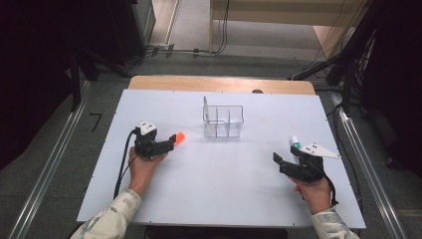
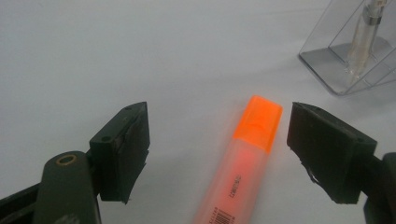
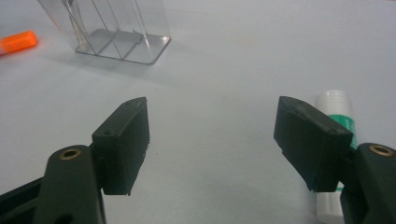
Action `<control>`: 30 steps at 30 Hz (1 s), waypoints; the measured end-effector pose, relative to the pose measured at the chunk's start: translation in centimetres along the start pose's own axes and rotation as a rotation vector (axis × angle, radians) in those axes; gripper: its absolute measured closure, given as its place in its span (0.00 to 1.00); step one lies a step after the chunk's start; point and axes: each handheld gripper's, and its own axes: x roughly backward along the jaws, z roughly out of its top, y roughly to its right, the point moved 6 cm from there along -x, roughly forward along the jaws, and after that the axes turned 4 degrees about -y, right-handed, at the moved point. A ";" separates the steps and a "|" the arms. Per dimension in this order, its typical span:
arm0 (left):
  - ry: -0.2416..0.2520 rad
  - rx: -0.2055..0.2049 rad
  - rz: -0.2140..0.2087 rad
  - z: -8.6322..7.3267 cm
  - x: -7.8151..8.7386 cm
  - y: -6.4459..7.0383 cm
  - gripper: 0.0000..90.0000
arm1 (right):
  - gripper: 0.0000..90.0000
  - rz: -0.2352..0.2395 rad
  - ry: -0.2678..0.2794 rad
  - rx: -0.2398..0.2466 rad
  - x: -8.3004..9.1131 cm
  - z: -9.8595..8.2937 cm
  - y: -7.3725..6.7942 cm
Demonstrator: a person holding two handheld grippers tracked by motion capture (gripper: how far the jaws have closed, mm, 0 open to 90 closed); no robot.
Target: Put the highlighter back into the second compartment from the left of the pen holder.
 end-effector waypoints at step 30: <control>-0.031 -0.046 -0.024 0.1 -1.6 1.5 0.32 | 0.28 0.008 -0.005 0.005 -0.2 0.0 -0.2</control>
